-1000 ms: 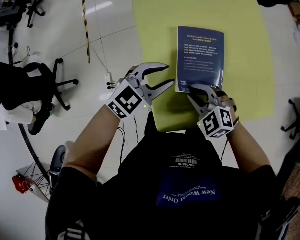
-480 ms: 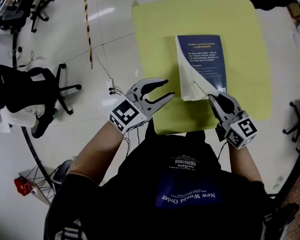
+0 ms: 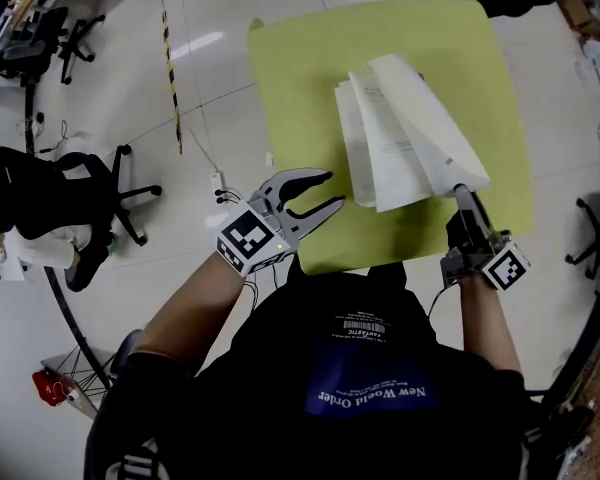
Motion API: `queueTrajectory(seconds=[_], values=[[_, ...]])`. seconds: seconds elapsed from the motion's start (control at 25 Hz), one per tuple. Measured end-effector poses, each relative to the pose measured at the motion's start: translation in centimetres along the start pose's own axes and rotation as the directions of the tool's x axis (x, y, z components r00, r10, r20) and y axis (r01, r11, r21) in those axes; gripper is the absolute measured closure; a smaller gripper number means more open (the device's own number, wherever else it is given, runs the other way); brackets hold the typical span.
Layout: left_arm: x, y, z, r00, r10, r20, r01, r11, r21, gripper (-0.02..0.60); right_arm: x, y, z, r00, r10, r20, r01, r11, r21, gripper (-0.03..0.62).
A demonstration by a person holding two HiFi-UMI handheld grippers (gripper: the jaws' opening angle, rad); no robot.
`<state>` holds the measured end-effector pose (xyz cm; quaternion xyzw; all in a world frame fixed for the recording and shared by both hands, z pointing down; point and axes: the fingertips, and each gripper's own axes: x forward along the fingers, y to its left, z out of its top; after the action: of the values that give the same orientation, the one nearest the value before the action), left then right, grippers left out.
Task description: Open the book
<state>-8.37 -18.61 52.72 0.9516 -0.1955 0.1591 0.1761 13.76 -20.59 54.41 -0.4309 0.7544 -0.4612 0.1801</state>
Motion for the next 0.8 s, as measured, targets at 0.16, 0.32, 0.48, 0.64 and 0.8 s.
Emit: queueTrajectory(seconds=[0.16,0.32,0.48,0.64,0.8], values=[[1.3,-0.7,0.6,1.0,-0.011,0.0,0.011,1.0,0.006,0.434,-1.8,-2.9,3.3,0.996,-0.05,0.079,0.049,0.999,0.02,0.545],[1.9,-1.3,1.0,1.0,-0.024,-0.001,0.024,1.0,0.01,0.434,-3.1,-6.5,5.8,0.977,-0.157,0.147,0.15,0.987,0.057,0.549],[2.1,-2.0,1.2,0.999,-0.034,0.0,0.034,0.999,0.012,0.434,-3.6,-9.3,6.6,0.954,-0.258,0.152,0.25,0.966,0.068,0.549],[2.9,-2.6,1.8,0.999,-0.043,0.004,0.043,0.999,0.013,0.434,-4.3,-12.0,6.9,0.901,-0.426,0.083,0.425,0.905,0.031,0.521],[3.5,-3.2,1.6,0.998,-0.059,0.002,0.059,0.998,0.007,0.434,-5.4,-14.9,6.1,0.793,-0.606,-0.066,0.605,0.795,-0.034,0.479]])
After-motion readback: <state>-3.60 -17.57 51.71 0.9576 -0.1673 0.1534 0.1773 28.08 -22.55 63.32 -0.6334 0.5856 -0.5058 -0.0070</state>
